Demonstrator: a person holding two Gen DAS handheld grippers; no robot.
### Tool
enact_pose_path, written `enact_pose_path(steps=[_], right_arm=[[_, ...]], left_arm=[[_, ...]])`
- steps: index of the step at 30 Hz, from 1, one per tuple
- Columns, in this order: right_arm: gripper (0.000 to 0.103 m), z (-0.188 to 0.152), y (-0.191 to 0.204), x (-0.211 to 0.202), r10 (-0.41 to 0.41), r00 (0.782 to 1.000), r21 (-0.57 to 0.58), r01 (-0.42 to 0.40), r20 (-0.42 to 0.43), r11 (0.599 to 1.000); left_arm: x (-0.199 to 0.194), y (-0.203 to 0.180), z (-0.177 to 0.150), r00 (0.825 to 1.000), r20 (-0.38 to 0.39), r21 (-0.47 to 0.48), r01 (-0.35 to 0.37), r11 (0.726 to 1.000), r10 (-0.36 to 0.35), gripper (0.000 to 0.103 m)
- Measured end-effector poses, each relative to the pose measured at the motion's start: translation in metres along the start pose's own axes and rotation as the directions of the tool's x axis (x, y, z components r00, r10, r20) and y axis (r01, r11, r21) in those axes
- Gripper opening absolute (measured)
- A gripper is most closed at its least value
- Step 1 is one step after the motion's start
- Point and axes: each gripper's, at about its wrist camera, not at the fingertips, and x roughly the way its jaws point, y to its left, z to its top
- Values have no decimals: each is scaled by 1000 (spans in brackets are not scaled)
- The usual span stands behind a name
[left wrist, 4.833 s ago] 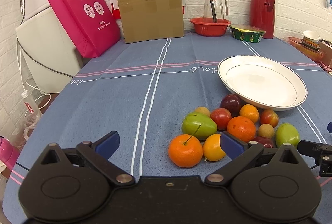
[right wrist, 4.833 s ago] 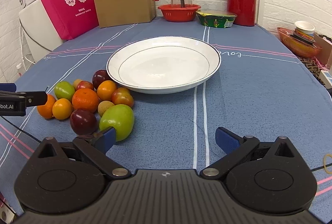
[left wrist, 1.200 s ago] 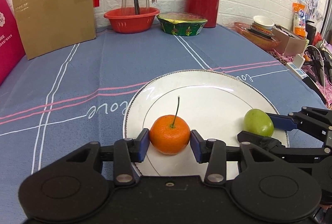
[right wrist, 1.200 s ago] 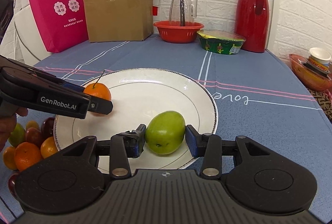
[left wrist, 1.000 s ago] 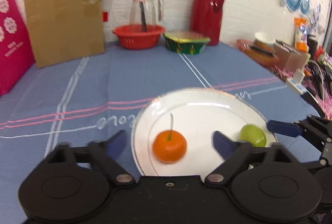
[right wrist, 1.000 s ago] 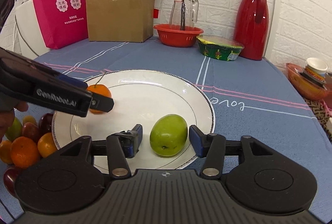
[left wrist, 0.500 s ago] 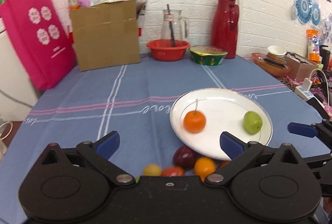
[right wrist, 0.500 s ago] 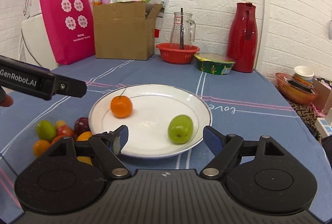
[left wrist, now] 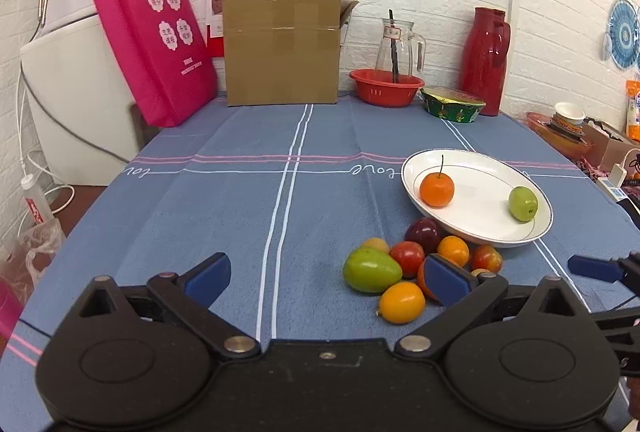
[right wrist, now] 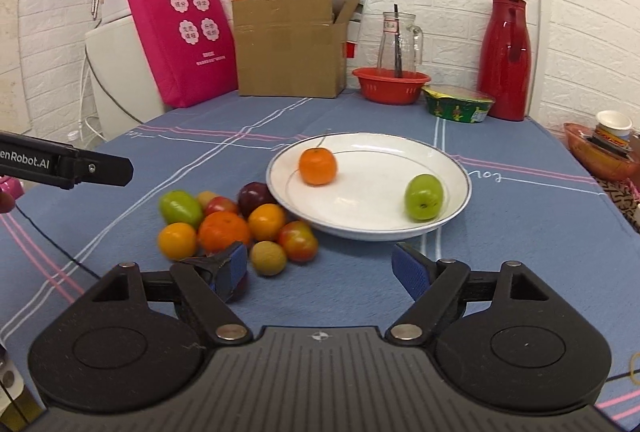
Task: Organize fruits
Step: 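Lift both open tools away from the plate back toward the fruit pile, then close the right tool on a dark red plum while the left tool grasps a yellow orange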
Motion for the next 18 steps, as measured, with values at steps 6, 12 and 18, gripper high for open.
enact_pose_path(steps=[6,12,18], right_arm=[[103,-14,20,7,55,997,-5,-55,-60,998],[103,-17,33,15,84,992,-23,-86,-90,996],[103,-18,43,24,99,988,-46,-105,-115,993]], left_arm=[[2,-2,-13,999,-35,9,17,1000,-16,103],[9,-1,-23,998,-62,1,28,1000,-28,103],[15,0,-29,997,-81,10,18,1000,-17,103]])
